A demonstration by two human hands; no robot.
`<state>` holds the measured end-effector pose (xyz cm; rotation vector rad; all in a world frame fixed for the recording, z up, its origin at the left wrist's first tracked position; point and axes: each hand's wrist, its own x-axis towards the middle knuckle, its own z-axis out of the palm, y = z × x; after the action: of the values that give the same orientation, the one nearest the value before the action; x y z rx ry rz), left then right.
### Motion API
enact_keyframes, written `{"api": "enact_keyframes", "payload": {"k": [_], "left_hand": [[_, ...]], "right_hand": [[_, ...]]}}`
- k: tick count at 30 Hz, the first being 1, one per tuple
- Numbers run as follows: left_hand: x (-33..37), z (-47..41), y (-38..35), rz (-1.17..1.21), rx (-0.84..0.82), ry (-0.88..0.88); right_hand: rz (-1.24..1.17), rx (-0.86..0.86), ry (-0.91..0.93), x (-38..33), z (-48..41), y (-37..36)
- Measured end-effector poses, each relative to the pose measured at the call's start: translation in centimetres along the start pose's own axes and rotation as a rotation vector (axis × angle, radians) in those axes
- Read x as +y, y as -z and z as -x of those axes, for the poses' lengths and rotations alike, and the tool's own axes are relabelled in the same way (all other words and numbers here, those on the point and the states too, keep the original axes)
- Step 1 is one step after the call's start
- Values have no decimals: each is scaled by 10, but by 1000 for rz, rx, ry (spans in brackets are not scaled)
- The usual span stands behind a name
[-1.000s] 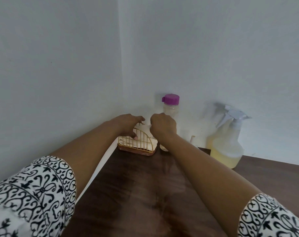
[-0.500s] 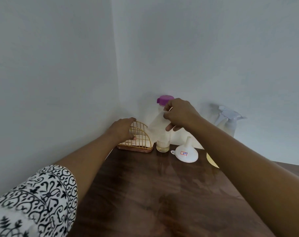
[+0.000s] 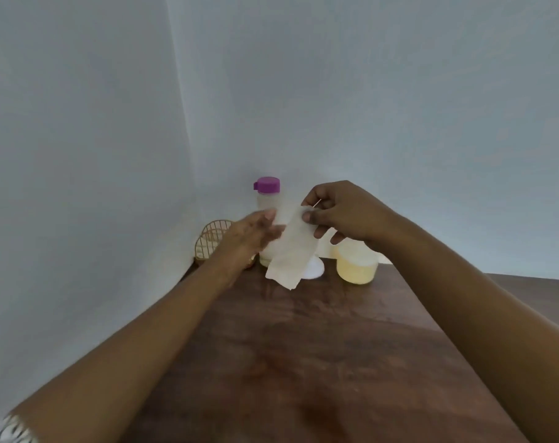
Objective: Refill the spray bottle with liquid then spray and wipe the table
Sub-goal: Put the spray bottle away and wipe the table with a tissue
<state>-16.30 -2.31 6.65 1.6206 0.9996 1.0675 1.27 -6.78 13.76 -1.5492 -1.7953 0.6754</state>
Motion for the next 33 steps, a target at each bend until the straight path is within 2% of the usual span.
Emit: {"api": "enact_keyframes", "payload": {"k": [2,6,8,14,19,21,22,23,25,27,30,31,33], "left_hand": [[15,45,-28,118,-88,20],[22,127,-73,221,-119,48],[25,171,-103,253,-193,86],[26,265,-184,370,-366,179],[31,322,-247,458,-527,358],[36,333,-256,279,-640,394],[37,333,-252,148,-631,354],[34,326,-243,37,-549,283],[29,305,-210,-117,-280,145],[20,282,-169,-293,-90,74],[-7,258,-114,-710,-16,92],[-19,251,-99,-825,-18,121],[-40,242,-76,-971,-8,169]], "right_hand": [[-19,54,-12,0,36,5],[-35,203,-37,11,119,8],[-56,265,-91,20,169,10],[-126,339,-153,54,284,24],[-25,344,-216,85,353,46],[51,246,-287,104,364,51],[84,190,-315,115,365,51],[117,141,-348,125,366,48],[184,104,-392,144,368,42],[270,187,-409,156,376,36],[364,375,-368,165,393,22],[377,369,-334,164,397,16],[445,189,-279,161,399,-3]]}}
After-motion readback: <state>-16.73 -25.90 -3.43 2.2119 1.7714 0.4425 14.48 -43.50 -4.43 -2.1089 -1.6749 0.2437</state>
